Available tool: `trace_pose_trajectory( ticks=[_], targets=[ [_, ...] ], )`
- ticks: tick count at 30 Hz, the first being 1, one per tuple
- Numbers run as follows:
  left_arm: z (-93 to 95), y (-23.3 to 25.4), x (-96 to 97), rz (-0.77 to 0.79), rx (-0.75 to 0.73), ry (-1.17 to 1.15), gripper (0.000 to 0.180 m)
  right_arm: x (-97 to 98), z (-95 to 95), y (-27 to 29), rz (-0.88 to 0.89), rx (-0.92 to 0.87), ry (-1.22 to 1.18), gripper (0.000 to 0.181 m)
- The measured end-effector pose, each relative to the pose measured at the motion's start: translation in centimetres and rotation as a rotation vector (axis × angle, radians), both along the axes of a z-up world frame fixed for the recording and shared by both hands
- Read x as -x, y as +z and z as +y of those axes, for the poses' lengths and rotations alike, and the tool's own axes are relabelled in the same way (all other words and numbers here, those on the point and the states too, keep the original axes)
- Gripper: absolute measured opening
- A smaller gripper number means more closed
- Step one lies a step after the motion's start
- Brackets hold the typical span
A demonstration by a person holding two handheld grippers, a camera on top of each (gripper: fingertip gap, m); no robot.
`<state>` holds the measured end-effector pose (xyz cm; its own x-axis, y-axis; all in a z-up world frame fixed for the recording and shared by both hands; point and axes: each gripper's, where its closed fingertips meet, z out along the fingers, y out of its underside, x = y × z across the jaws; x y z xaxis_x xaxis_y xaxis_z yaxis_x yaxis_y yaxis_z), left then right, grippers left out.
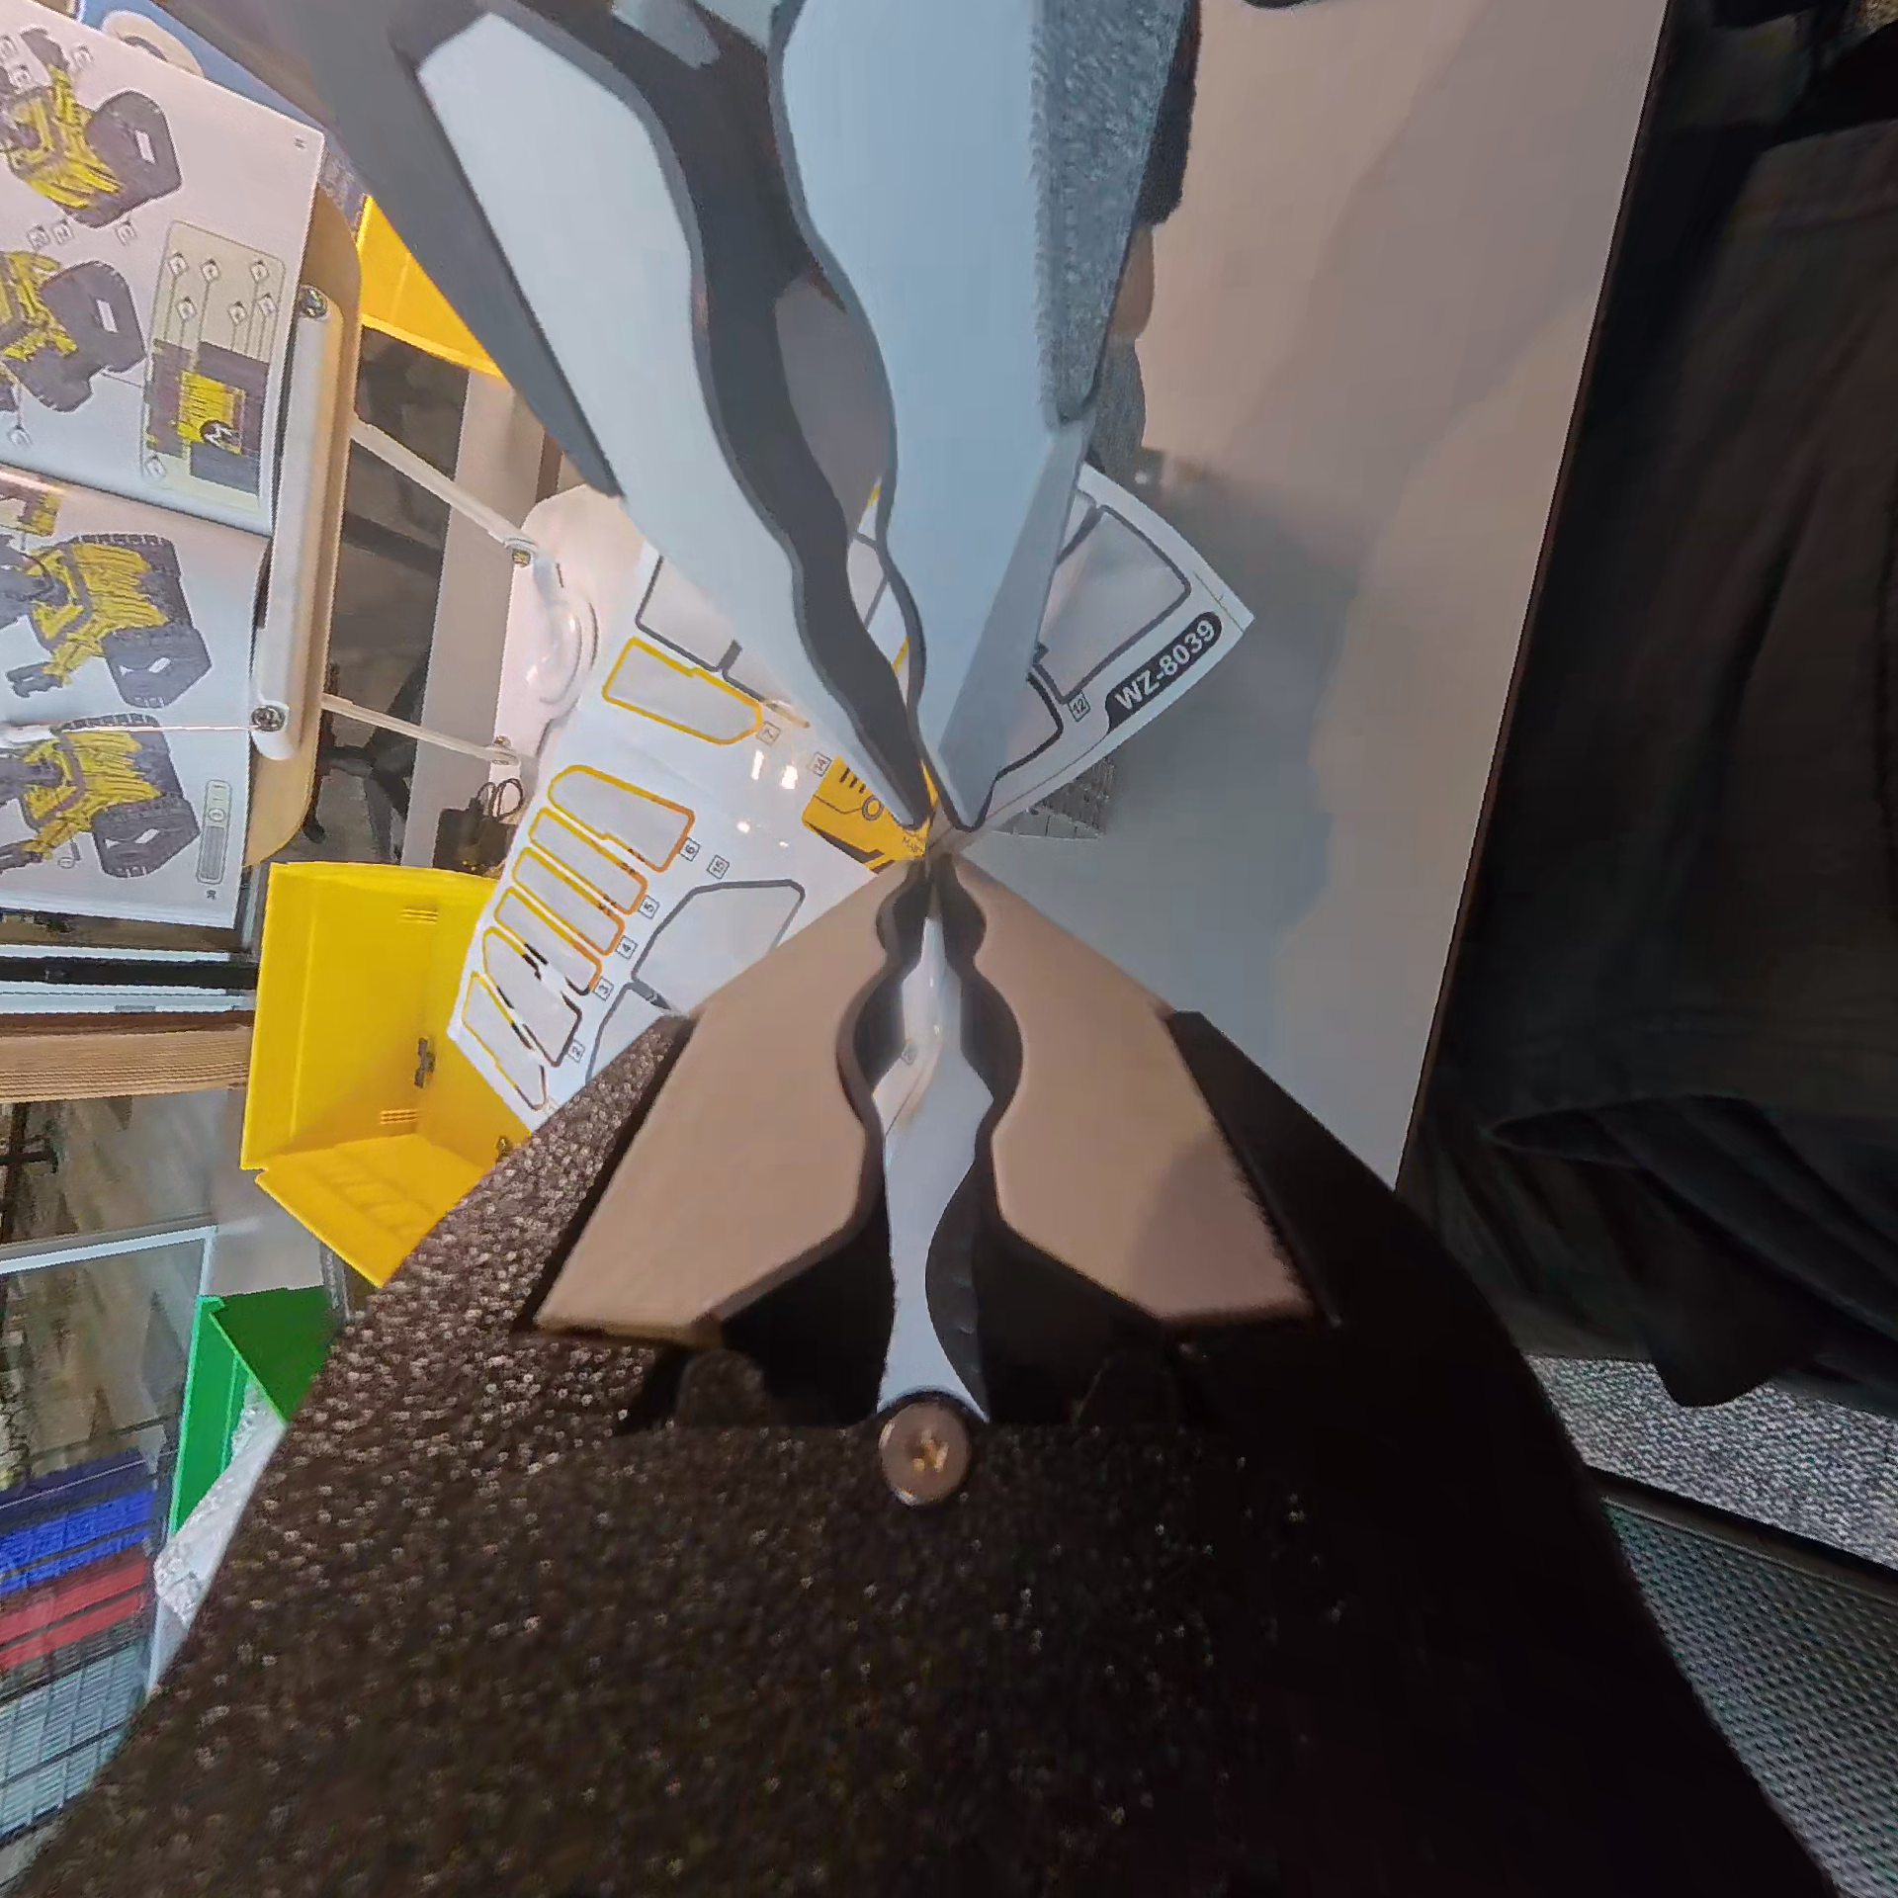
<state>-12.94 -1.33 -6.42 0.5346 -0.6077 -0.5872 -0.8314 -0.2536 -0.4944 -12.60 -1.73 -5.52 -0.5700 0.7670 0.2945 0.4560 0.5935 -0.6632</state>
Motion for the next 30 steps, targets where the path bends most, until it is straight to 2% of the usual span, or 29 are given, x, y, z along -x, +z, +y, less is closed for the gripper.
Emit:
trace_pose_trajectory(
  ticks=[1,4,8,11,14,17,20,24,27,30],
  targets=[
    [-0.1,-0.1,0.0,0.006,0.001,-0.002,0.001,0.0,-0.1,-0.1,-0.007,0.016,0.003,0.004],
    [-0.2,-0.1,0.0,-0.003,-0.006,-0.008,0.001,0.0,-0.2,-0.1,-0.031,0.103,-0.001,0.001],
    [-0.2,0.4,-0.1,-0.038,-0.04,-0.017,0.002,0.0,-0.4,0.3,-0.064,0.316,-0.022,0.0],
    [-0.1,1.7,0.2,-0.105,-0.122,-0.007,0.018,0.0,-0.1,1.1,-0.055,0.464,-0.04,0.0],
    [-0.5,4.8,0.8,-0.298,-0.274,0.026,0.035,0.1,0.5,2.4,0.008,0.569,-0.066,0.0],
    [-2.3,8.3,2.0,-0.627,-0.416,0.061,0.031,0.4,1.3,3.7,0.112,0.588,-0.098,0.0],
    [-3.2,7.9,2.5,-1.016,-0.309,0.088,0.031,0.8,1.7,5.0,0.234,0.554,-0.116,0.0],
    [-2.2,6.8,2.3,-1.377,-0.208,0.071,0.037,1.8,1.0,6.1,0.38,0.398,-0.101,0.0],
    [-1.6,7.9,2.3,-1.504,-0.204,0.022,0.024,2.4,0.2,6.2,0.471,0.2,-0.084,0.0],
    [-1.4,8.3,2.6,-1.484,-0.233,0.003,0.0,2.6,-0.5,6.4,0.528,0.104,-0.065,0.0]
  ],
)
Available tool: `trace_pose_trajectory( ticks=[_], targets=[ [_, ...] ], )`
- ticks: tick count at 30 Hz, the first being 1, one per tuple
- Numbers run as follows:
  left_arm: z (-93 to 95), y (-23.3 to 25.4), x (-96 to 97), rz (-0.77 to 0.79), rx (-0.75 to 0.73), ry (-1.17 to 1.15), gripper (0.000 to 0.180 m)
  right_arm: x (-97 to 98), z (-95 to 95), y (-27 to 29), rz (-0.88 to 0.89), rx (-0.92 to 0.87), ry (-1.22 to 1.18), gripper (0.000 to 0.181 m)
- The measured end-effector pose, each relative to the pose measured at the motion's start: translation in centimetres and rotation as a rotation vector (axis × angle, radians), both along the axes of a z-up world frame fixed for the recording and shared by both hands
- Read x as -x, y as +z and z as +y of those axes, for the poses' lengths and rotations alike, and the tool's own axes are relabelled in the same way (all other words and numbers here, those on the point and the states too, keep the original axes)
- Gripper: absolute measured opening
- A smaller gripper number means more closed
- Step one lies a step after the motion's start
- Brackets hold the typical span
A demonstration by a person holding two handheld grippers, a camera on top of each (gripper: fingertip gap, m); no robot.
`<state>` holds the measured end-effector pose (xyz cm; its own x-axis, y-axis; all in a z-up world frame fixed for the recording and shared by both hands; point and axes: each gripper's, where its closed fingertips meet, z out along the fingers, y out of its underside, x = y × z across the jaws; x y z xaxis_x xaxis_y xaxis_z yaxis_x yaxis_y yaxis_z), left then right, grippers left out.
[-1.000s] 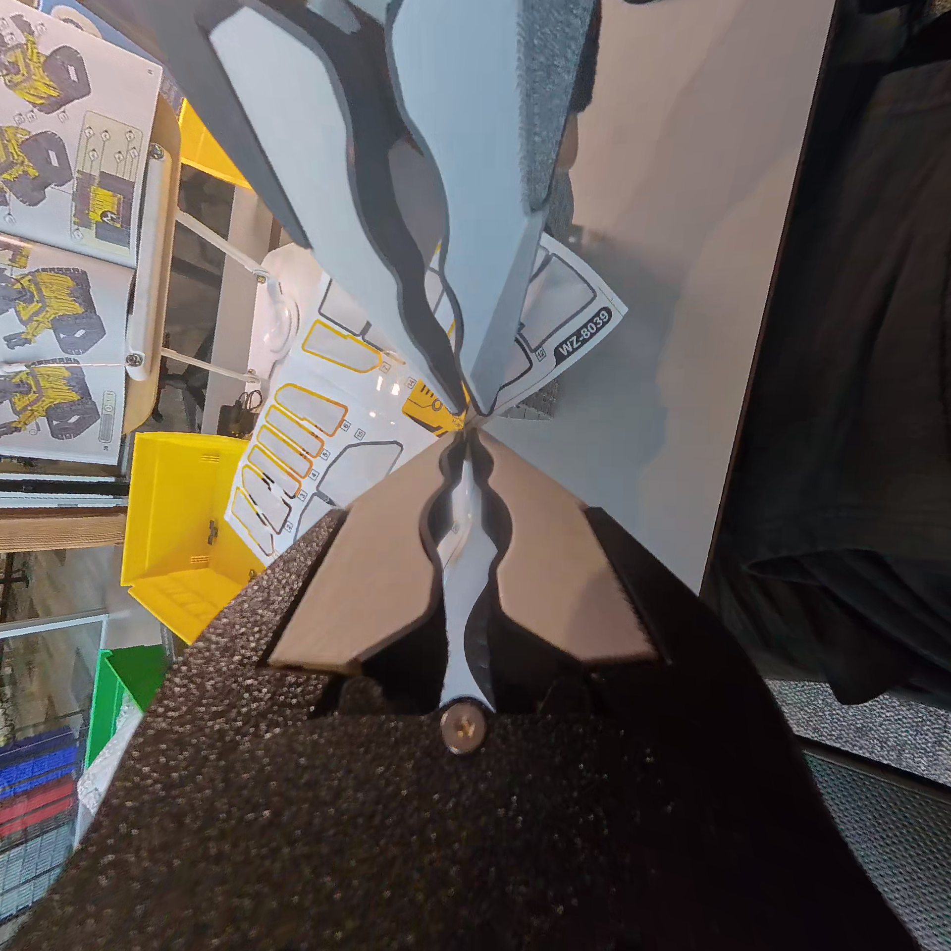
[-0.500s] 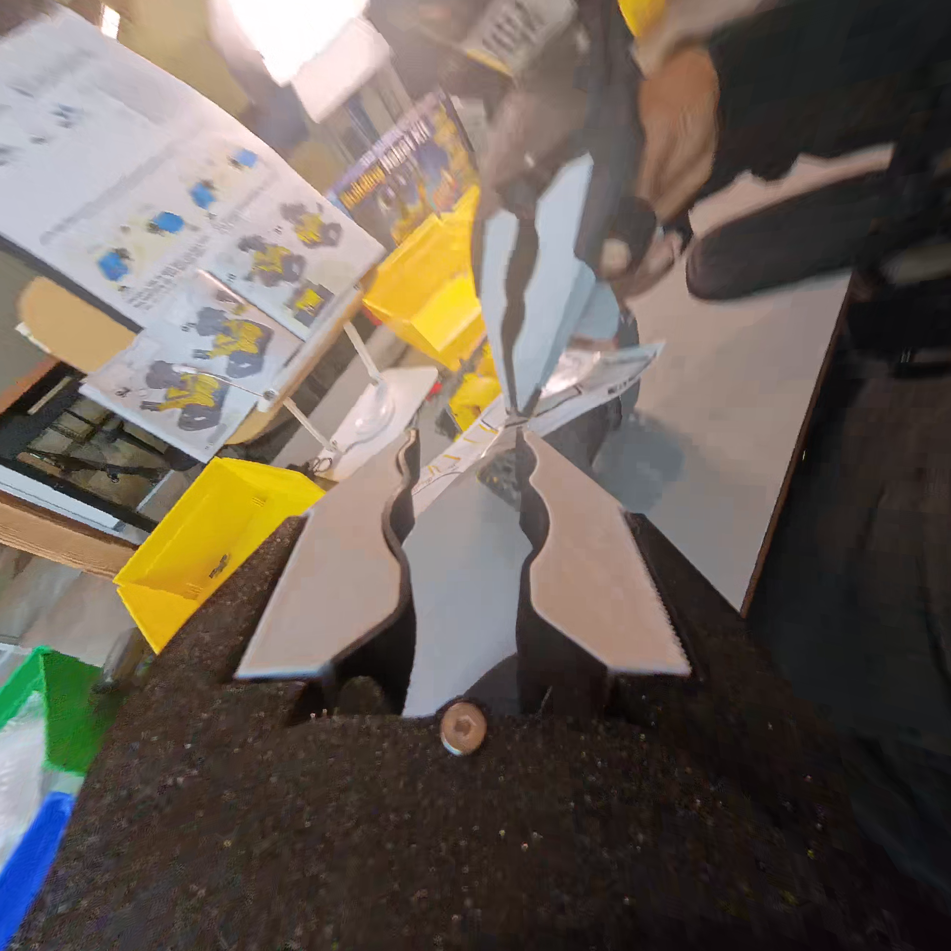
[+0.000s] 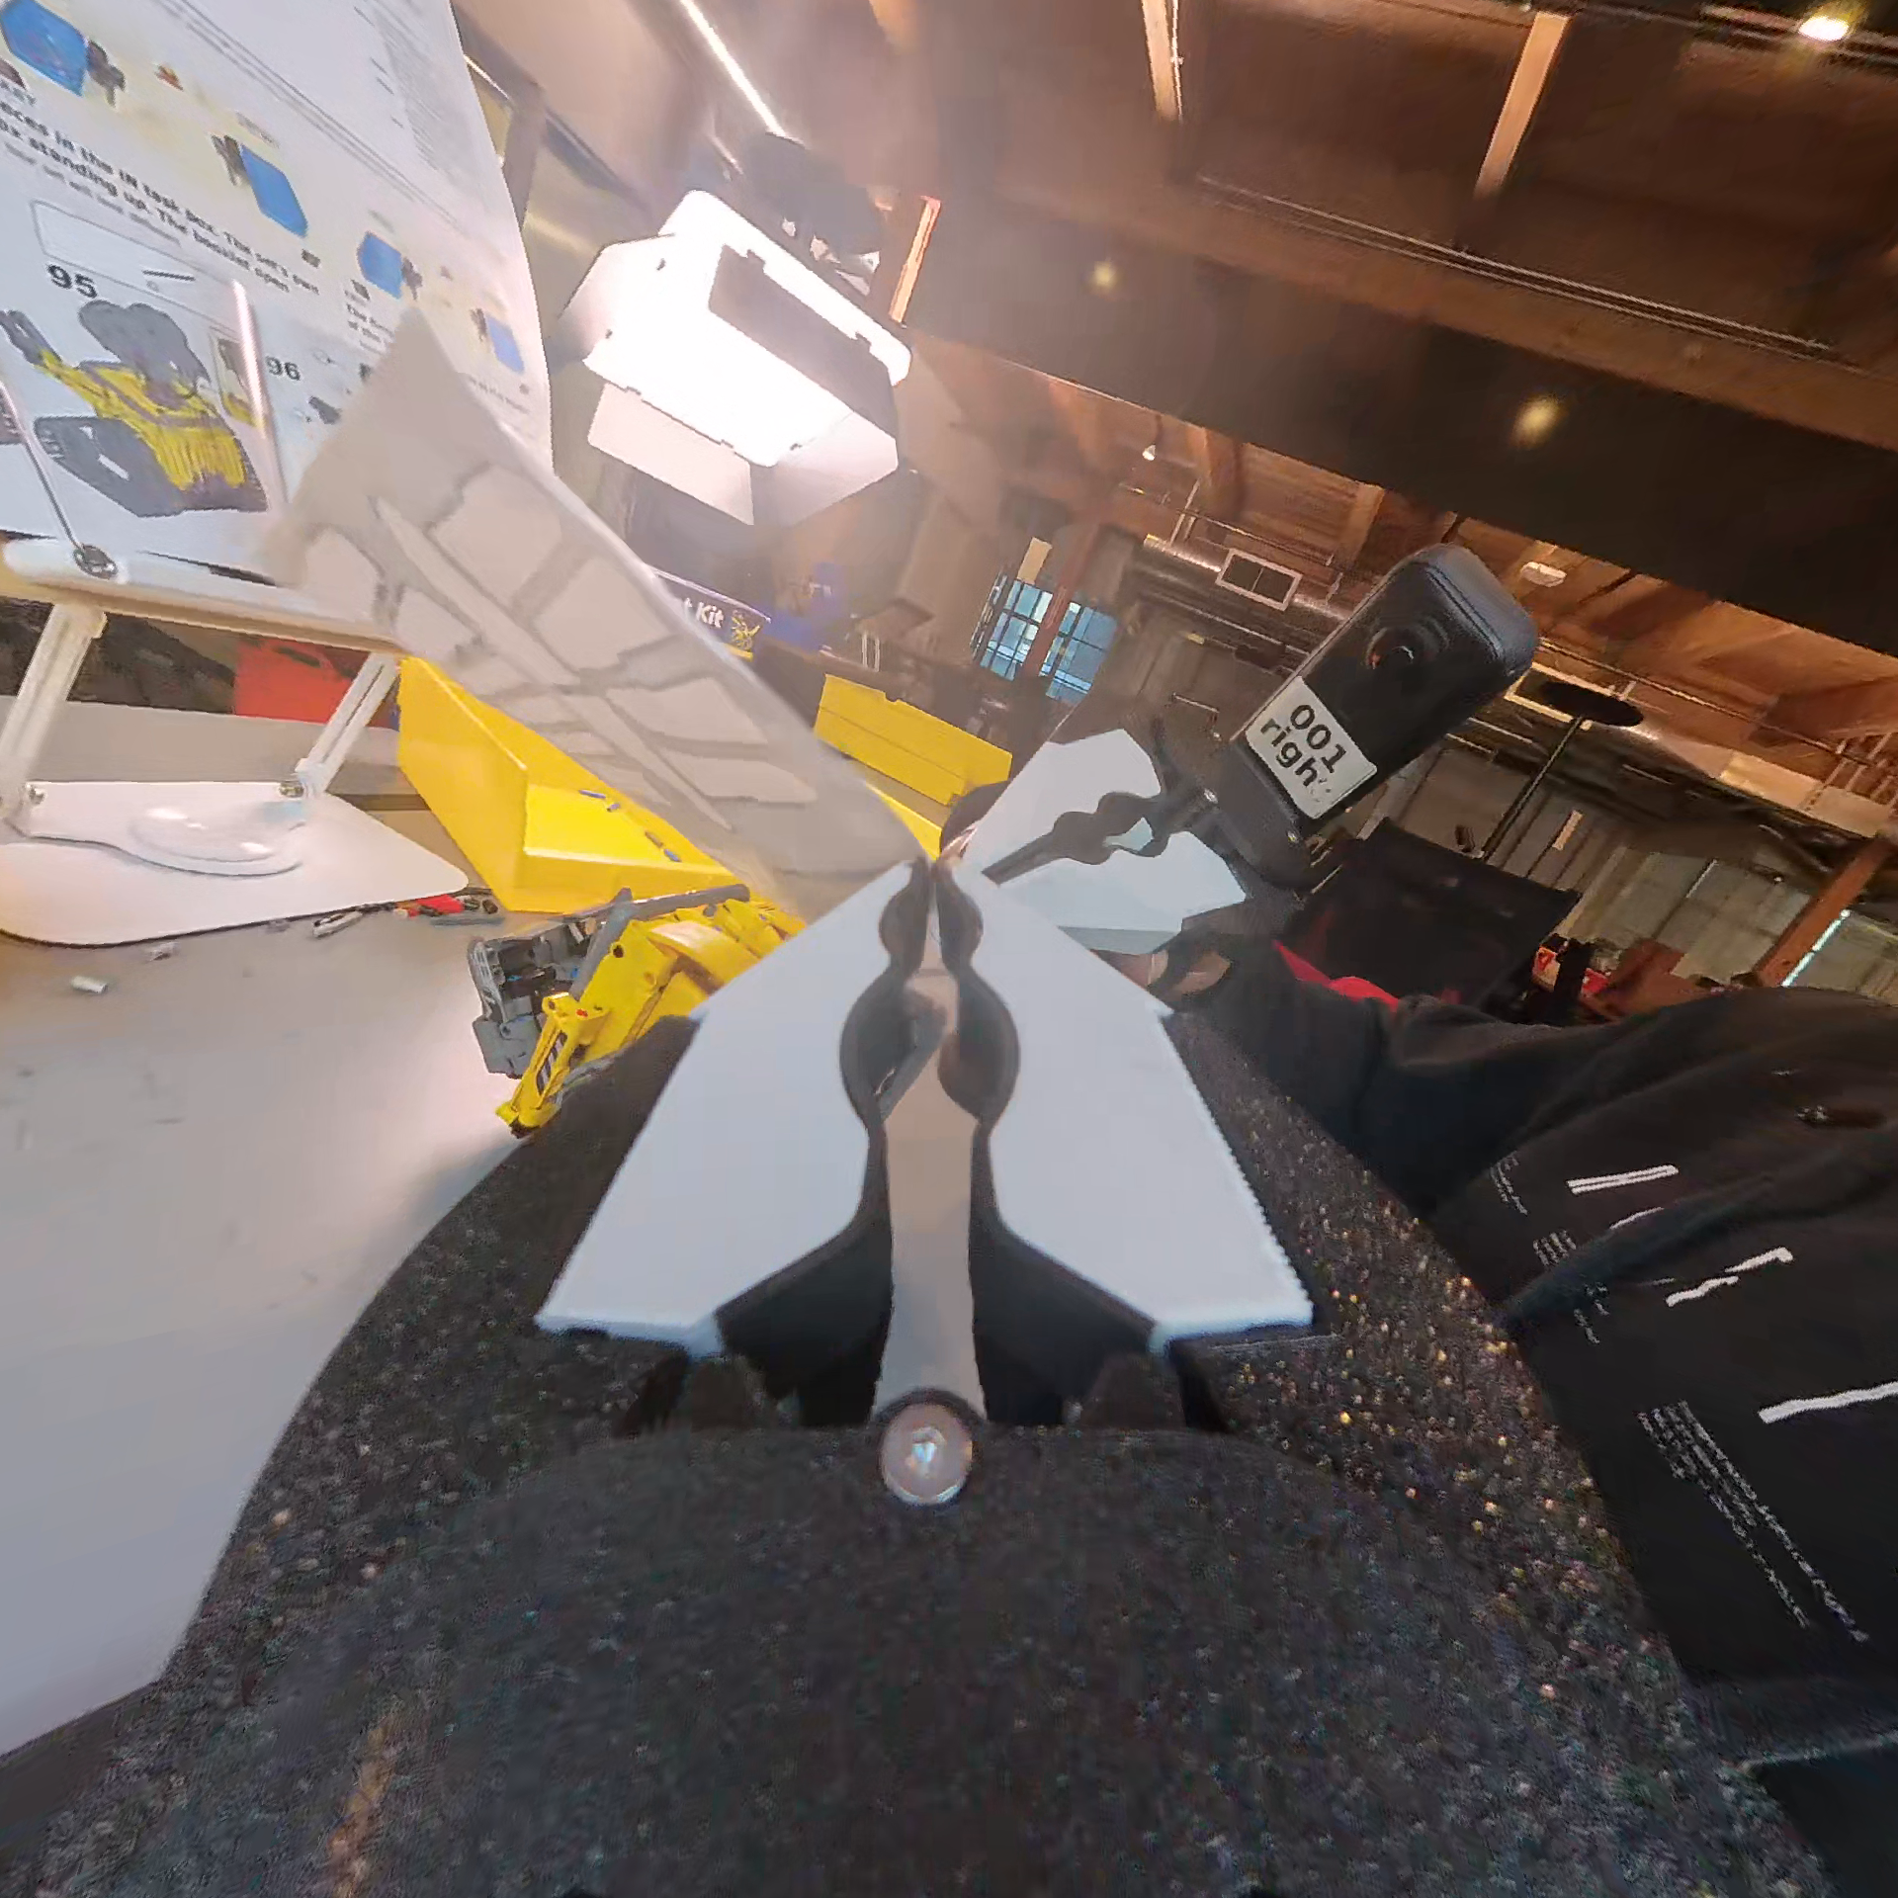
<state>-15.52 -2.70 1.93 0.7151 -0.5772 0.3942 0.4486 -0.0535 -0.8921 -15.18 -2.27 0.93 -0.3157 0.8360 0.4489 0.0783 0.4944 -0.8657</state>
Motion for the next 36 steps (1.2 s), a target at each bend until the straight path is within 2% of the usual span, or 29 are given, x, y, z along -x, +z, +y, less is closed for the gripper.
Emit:
trace_pose_trajectory(
  ticks=[3,15,21,23,27,31,36],
  targets=[
    [-0.4,-0.1,-0.3,0.048,-0.017,-0.019,0.0,-0.1,-0.2,0.0,0.001,0.016,0.018,0.0],
    [-2.2,-0.7,-1.4,0.295,-0.13,-0.038,0.0,-1.1,-1.8,-0.1,-0.234,0.699,0.286,0.0],
    [-2.4,-0.9,-1.7,0.391,-0.159,-0.032,0.0,-1.8,-1.1,1.2,-0.277,0.966,0.368,0.0],
    [-2.1,-1.1,-1.5,0.397,-0.138,-0.02,0.0,-1.9,-0.4,1.2,-0.258,0.947,0.35,0.0],
    [-1.3,-1.3,-1.0,0.328,-0.1,-0.016,0.0,-2.1,0.2,1.7,-0.217,0.941,0.334,0.0],
    [0.1,-2.3,0.2,0.193,-0.021,-0.004,0.0,-2.1,1.0,2.1,-0.171,0.94,0.306,0.0],
    [2.9,-6.1,4.9,-0.203,0.175,0.07,0.0,-2.2,3.6,3.1,-0.059,0.923,0.232,0.0]
  ],
)
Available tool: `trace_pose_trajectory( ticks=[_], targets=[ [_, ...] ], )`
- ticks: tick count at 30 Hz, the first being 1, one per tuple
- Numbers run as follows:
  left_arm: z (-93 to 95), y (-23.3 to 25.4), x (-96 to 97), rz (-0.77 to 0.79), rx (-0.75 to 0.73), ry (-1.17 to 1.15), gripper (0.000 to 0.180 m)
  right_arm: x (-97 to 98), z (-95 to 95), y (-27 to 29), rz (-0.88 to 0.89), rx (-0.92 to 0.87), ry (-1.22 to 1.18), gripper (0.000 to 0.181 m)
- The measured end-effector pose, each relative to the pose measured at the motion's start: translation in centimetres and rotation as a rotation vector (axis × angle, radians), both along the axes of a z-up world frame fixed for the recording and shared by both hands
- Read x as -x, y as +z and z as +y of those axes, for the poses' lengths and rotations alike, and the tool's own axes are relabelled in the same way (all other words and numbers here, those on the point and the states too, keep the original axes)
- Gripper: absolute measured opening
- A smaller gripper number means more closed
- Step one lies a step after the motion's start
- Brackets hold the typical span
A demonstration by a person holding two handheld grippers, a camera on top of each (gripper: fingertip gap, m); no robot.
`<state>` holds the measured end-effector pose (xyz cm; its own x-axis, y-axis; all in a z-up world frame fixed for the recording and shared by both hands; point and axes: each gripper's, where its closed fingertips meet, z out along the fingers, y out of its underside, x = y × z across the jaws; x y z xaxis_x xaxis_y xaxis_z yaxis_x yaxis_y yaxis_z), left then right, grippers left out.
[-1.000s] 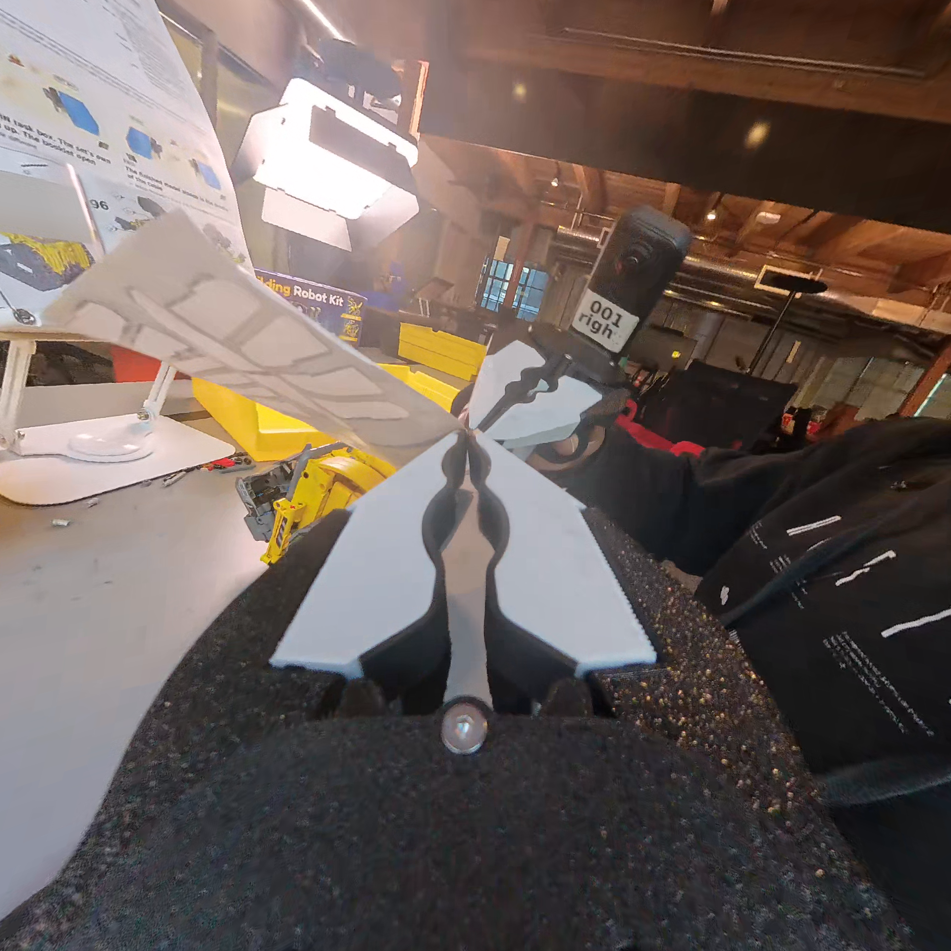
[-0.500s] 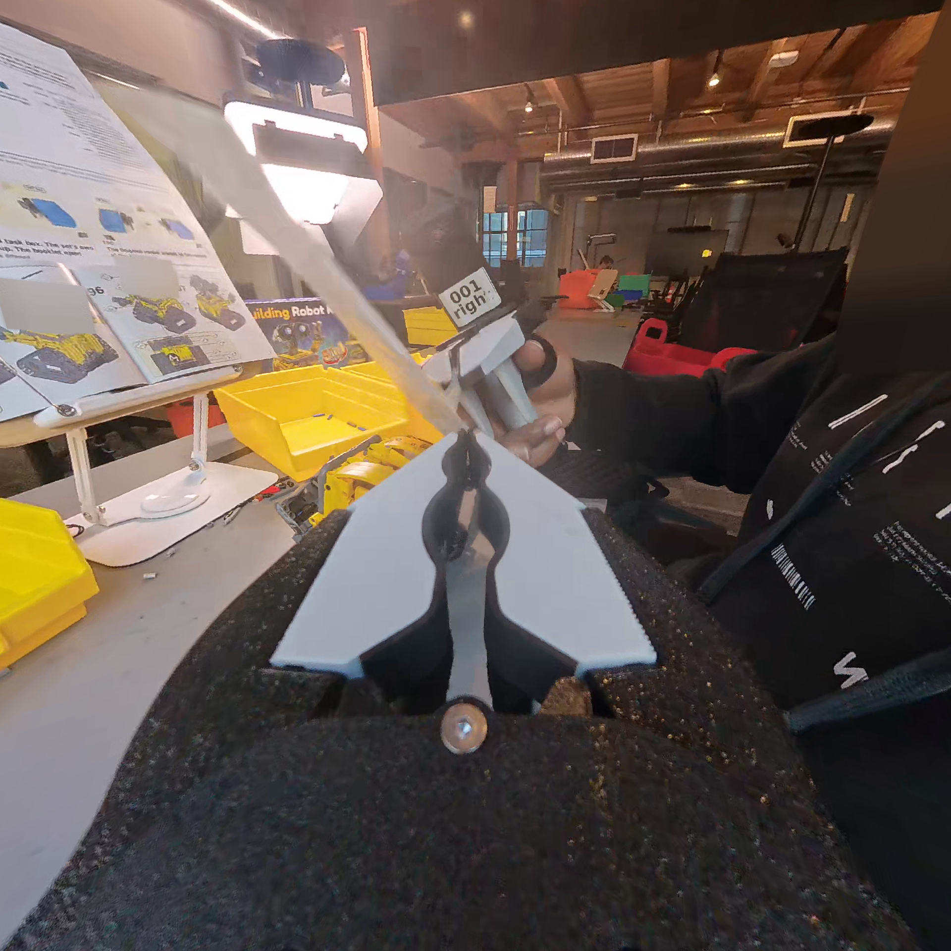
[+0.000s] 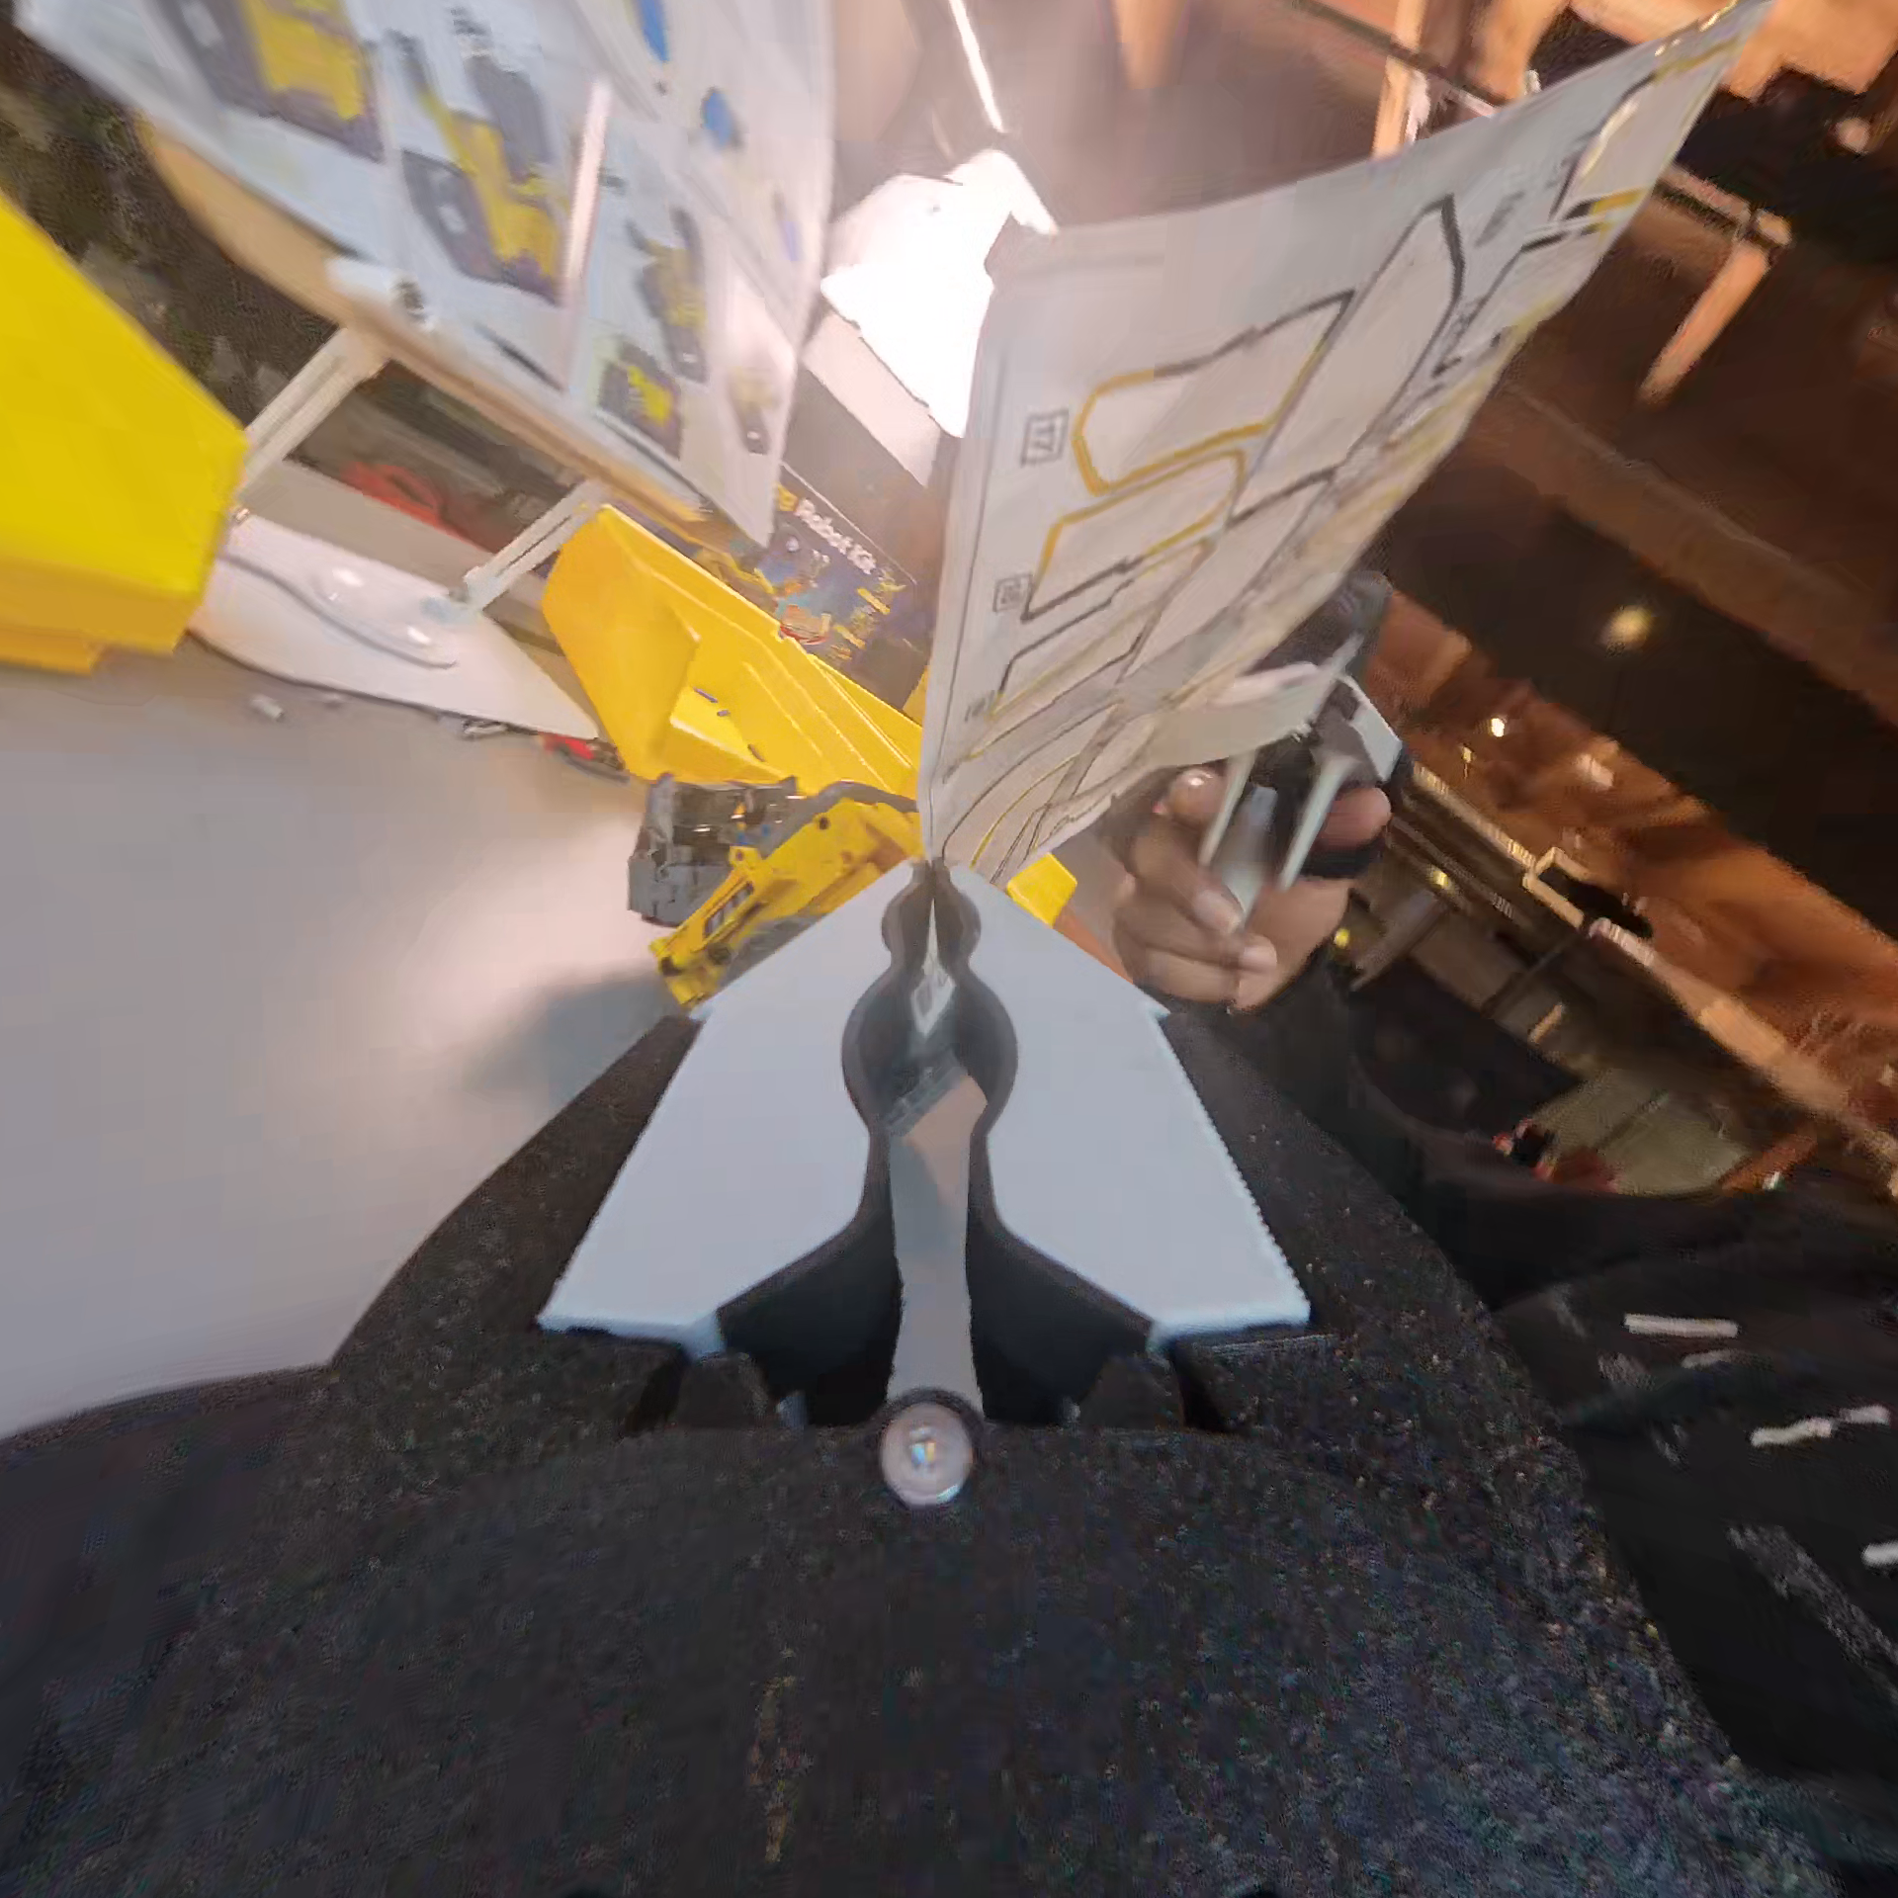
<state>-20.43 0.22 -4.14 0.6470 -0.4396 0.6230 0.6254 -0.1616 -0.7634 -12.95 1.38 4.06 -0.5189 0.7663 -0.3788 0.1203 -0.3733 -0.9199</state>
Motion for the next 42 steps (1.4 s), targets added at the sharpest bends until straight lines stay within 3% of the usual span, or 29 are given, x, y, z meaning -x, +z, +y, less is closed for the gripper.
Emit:
trace_pose_trajectory(
  ticks=[5,14,18,21,24,28,32,34,37,42],
  targets=[
    [2.1,-4.8,4.9,-0.356,0.161,0.165,0.0,-1.0,1.7,0.3,0.024,-0.004,-0.05,0.0],
    [4.7,-8.2,9.3,-0.593,0.253,0.397,0.001,-2.6,3.4,-0.8,0.03,0.007,-0.089,0.0],
    [5.6,-7.7,9.6,-0.615,0.229,0.391,0.056,-3.6,4.0,-0.8,0.038,0.001,-0.109,0.0],
    [6.8,-7.6,9.0,-0.568,0.289,0.327,0.093,-4.3,4.4,-0.8,0.041,-0.007,-0.122,0.0],
    [6.9,-6.9,6.8,-0.423,0.342,0.219,0.102,-4.9,4.7,-0.8,0.041,-0.026,-0.143,0.0],
    [4.9,-5.6,3.7,-0.304,0.316,0.122,0.092,-5.8,5.1,-1.1,0.043,-0.063,-0.172,0.0],
    [3.8,-7.9,2.6,-0.058,0.367,0.163,0.091,-6.0,5.2,-1.5,0.039,-0.089,-0.182,0.0],
    [3.9,-7.5,2.7,-0.022,0.354,0.147,0.086,-5.8,5.1,-1.6,0.033,-0.092,-0.178,0.0],
    [3.8,-4.9,1.5,0.092,0.241,0.096,0.082,-5.7,4.6,-1.9,0.031,-0.147,-0.173,0.0],
    [2.7,0.2,-3.8,0.357,-0.032,-0.102,0.068,-5.4,3.5,-3.7,0.01,-0.416,-0.137,0.0]
  ],
)
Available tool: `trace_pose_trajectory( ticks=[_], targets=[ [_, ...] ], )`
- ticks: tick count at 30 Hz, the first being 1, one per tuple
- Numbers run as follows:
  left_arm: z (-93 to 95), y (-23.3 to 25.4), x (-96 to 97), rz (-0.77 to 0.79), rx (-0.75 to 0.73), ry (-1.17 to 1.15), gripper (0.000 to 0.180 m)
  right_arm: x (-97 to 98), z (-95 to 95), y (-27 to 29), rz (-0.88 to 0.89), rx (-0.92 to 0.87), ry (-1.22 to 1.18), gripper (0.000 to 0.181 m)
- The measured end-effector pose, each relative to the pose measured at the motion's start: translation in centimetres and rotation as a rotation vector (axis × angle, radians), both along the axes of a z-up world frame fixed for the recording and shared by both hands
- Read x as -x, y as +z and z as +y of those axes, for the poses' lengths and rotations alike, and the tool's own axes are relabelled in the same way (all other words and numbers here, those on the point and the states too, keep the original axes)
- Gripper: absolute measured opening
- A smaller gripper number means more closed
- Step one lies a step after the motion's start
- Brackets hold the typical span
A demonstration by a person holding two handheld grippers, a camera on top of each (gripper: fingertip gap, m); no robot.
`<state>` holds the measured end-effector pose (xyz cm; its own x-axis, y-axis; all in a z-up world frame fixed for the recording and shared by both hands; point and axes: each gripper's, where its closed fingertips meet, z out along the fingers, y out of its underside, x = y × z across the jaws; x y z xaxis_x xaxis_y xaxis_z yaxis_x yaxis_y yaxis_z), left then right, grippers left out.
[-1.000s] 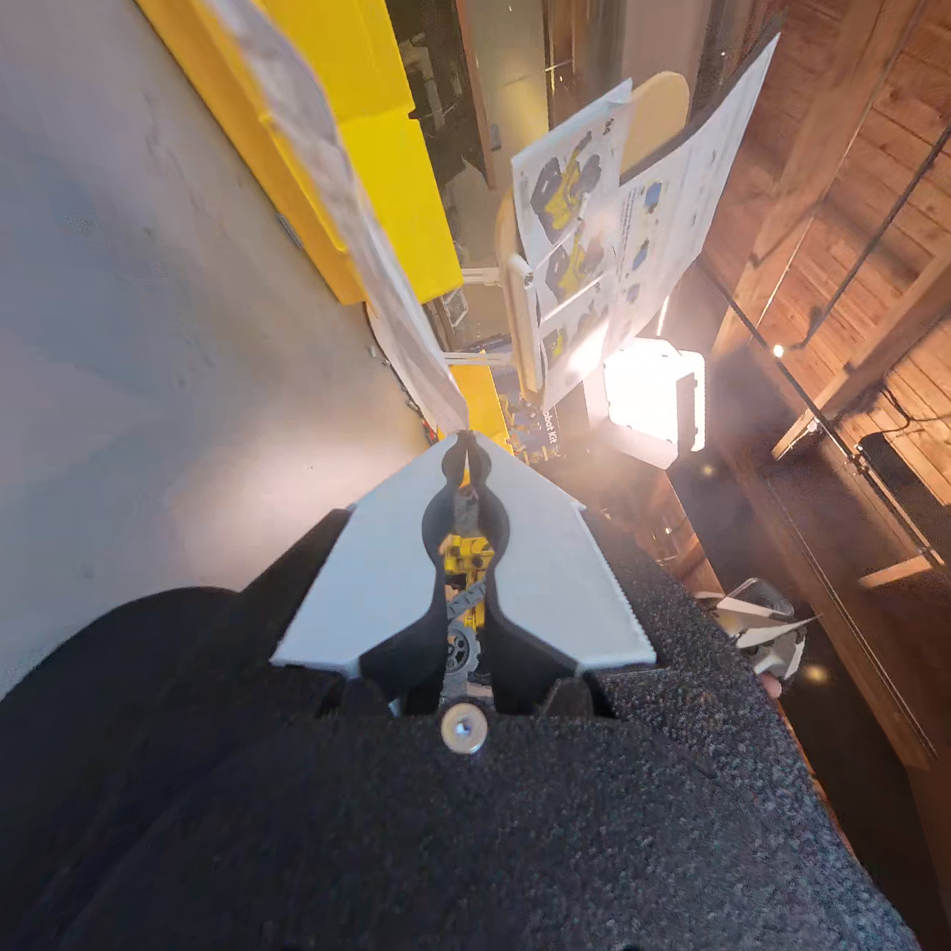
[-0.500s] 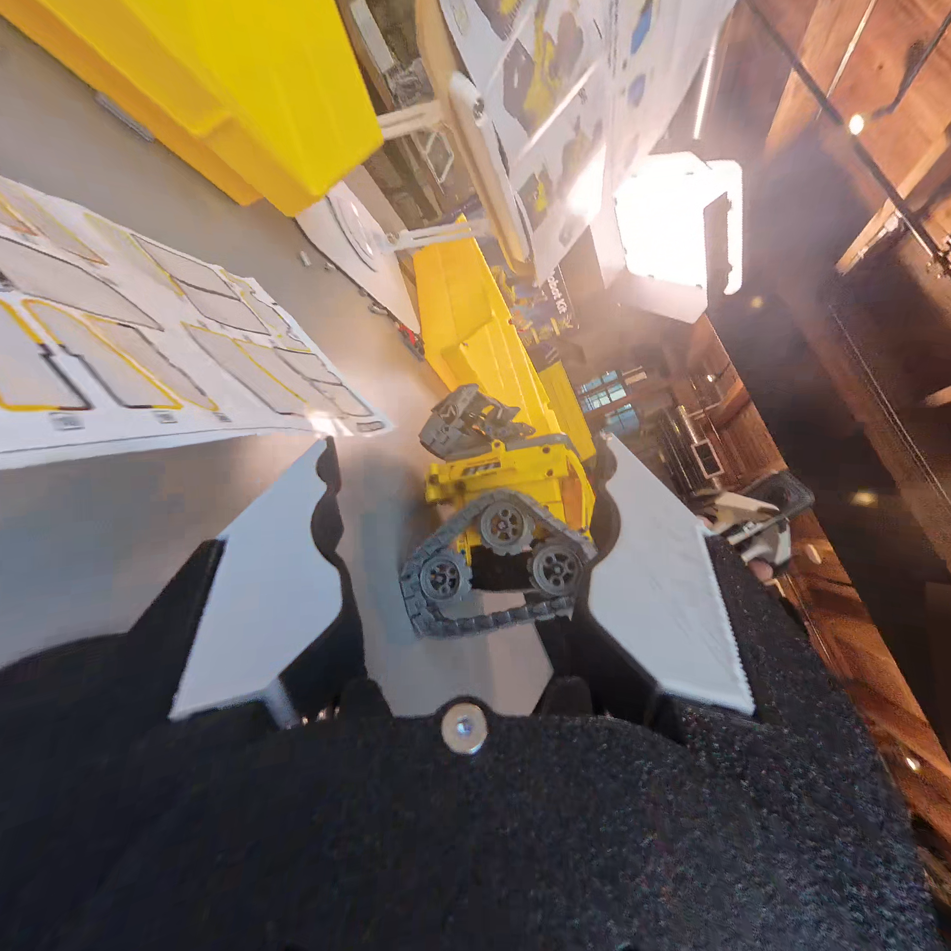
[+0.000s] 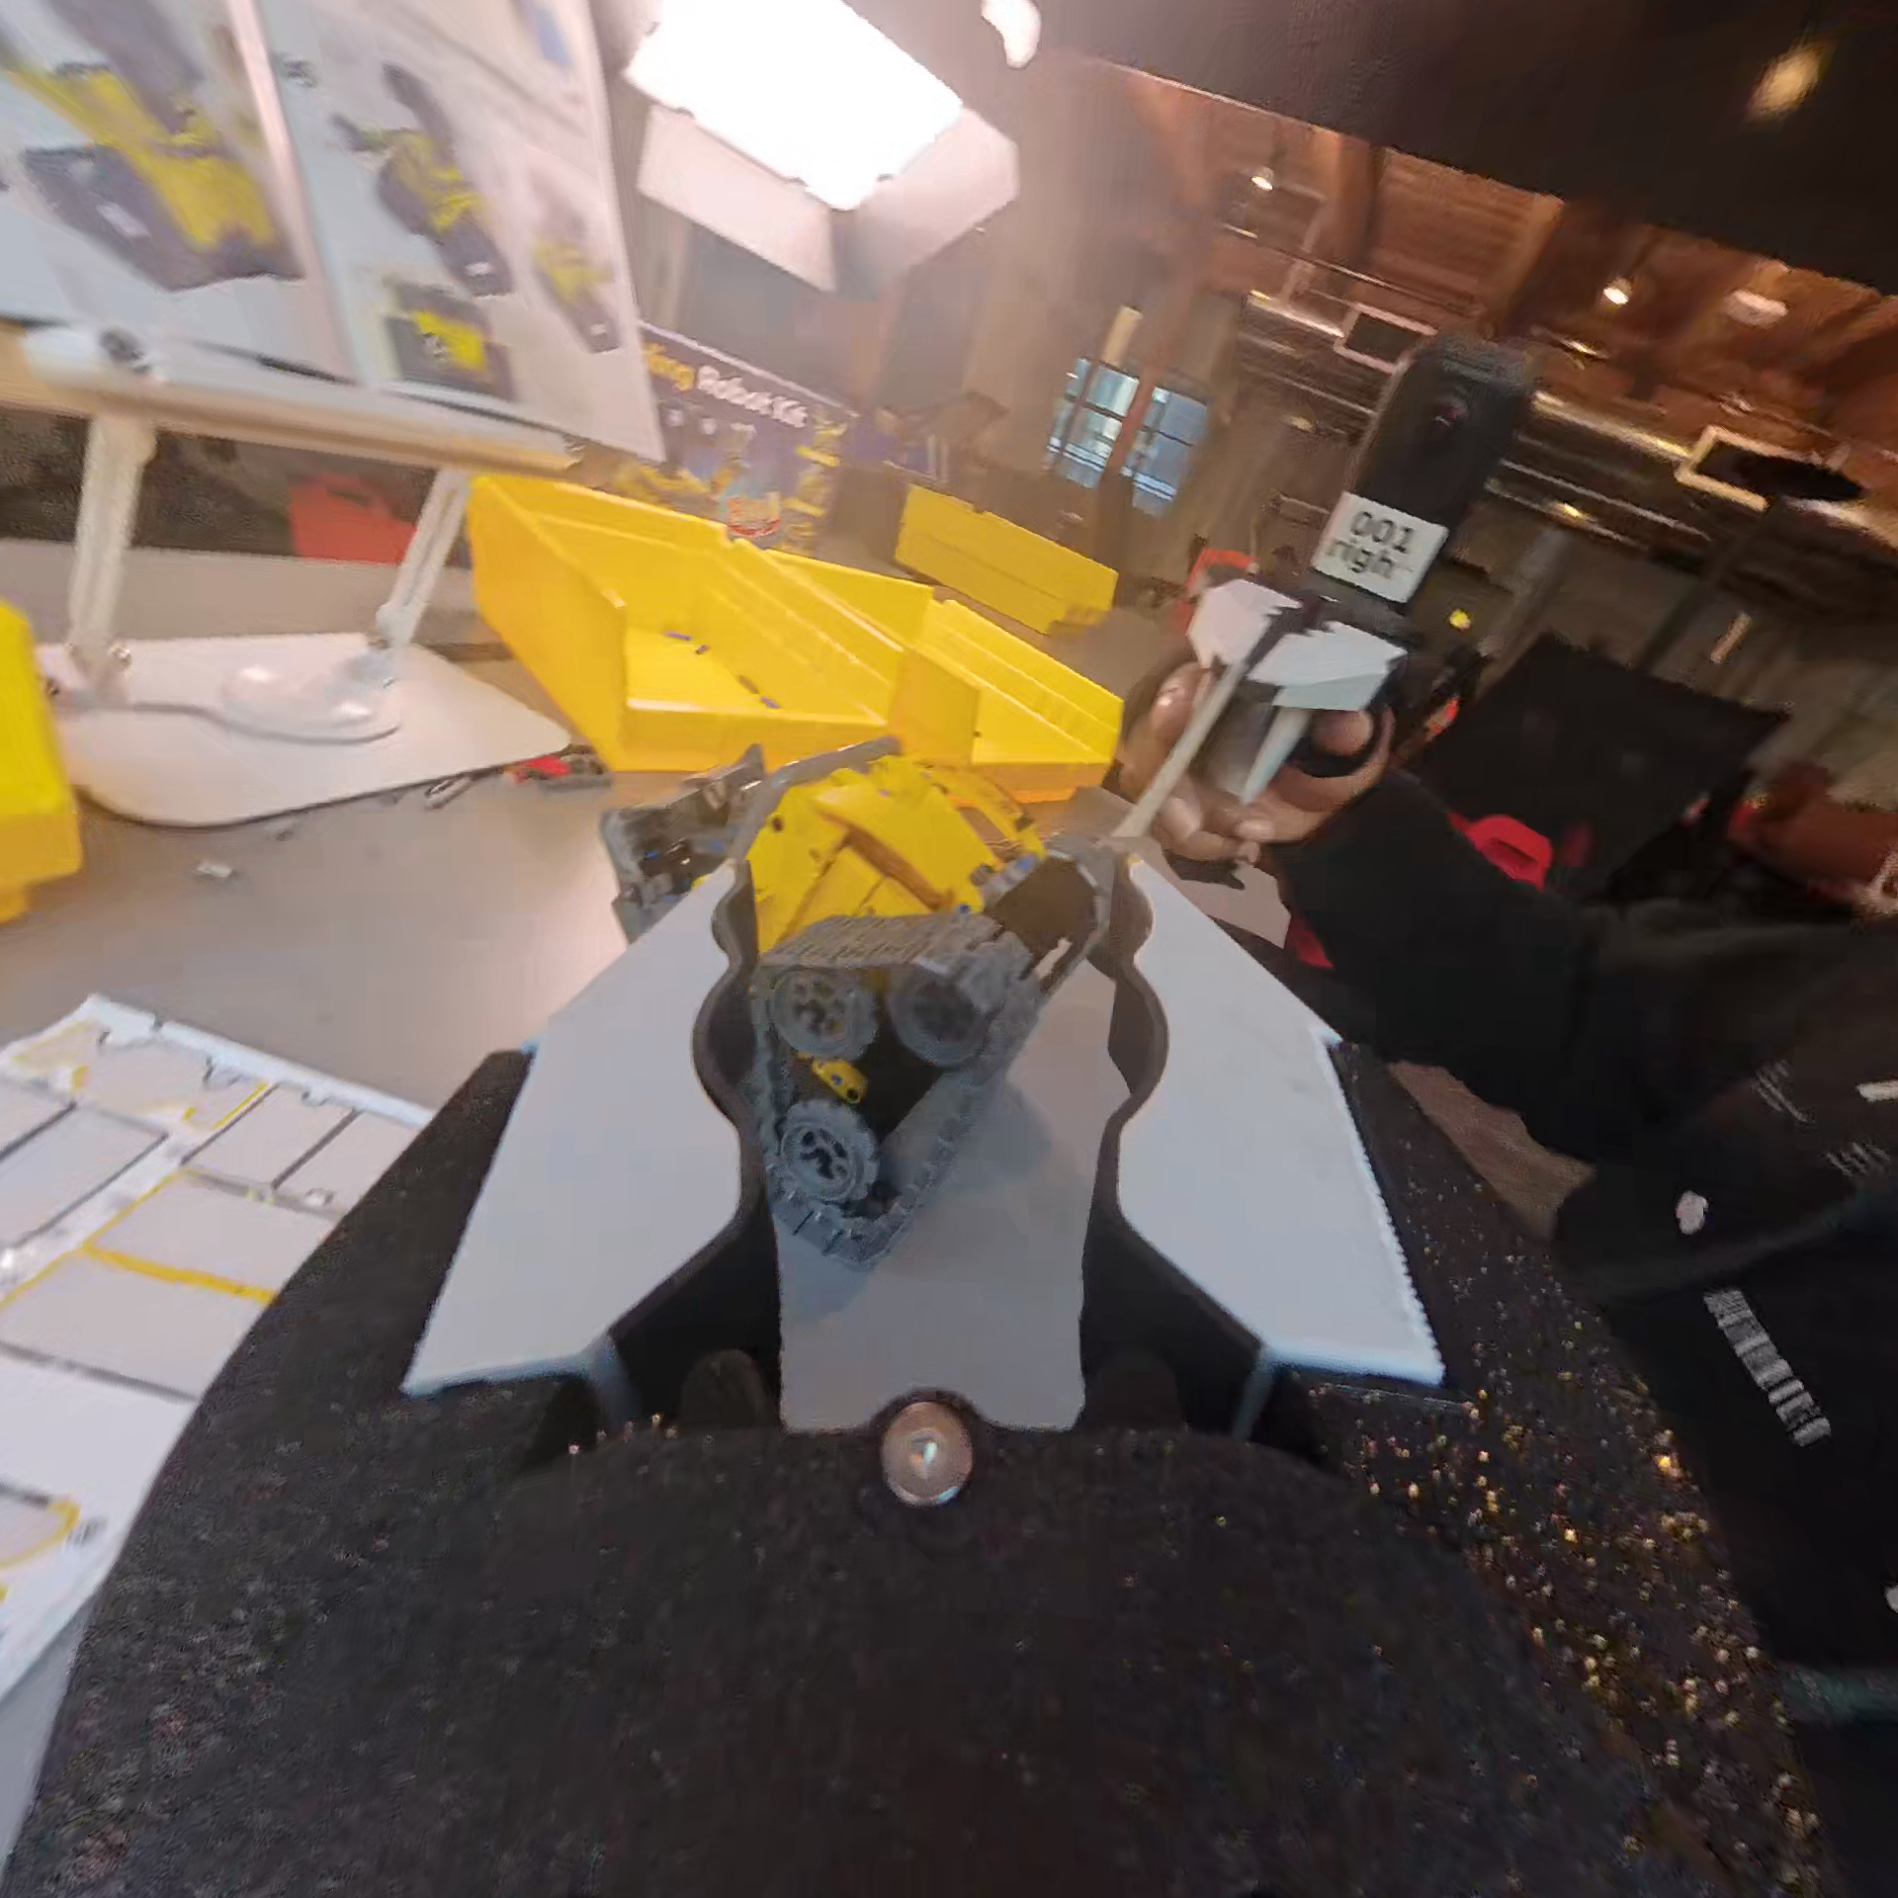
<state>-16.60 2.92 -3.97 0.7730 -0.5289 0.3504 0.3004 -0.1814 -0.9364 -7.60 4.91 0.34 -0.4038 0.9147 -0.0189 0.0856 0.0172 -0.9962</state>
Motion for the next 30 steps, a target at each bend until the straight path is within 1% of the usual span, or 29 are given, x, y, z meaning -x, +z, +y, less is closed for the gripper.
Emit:
trace_pose_trajectory(
  ticks=[3,5,8,10,12,14,16,18,19,24,30],
  targets=[
    [-0.7,0.8,-3.2,0.176,-0.083,-0.099,0.053,0.1,-0.9,-0.5,0.009,-0.168,0.035,0.0],
    [-0.8,0.5,-4.8,0.284,-0.108,-0.128,0.047,0.1,-1.5,-0.5,0.037,-0.291,0.044,0.0],
    [-0.5,-0.2,-6.5,0.402,-0.152,-0.15,0.041,0.2,-2.4,0.0,0.122,-0.48,0.048,0.0],
    [0.2,-0.6,-6.8,0.495,-0.186,-0.116,0.037,0.2,-3.0,0.1,0.162,-0.59,0.051,0.0],
    [0.6,-0.7,-7.1,0.568,-0.225,-0.106,0.034,0.4,-3.5,-0.2,0.181,-0.684,0.056,0.0],
    [0.7,-0.4,-7.5,0.613,-0.276,-0.113,0.027,0.4,-3.9,-0.5,0.194,-0.749,0.068,0.0],
    [0.7,-0.3,-7.7,0.663,-0.317,-0.124,0.018,0.4,-4.2,-0.7,0.206,-0.777,0.077,0.0],
    [0.6,-0.1,-7.7,0.702,-0.357,-0.131,0.004,0.3,-4.3,-1.0,0.202,-0.791,0.086,0.0],
    [0.6,0.1,-7.5,0.72,-0.381,-0.118,0.0,0.2,-4.3,-1.2,0.192,-0.79,0.093,0.0],
    [0.9,0.2,-6.6,0.843,-0.452,-0.075,0.0,0.3,-3.2,-2.8,0.108,-0.768,0.093,0.0],
    [2.0,-0.7,-6.1,0.898,-0.44,-0.09,0.0,0.6,-2.3,-3.8,0.084,-0.78,0.072,0.0]
  ],
)
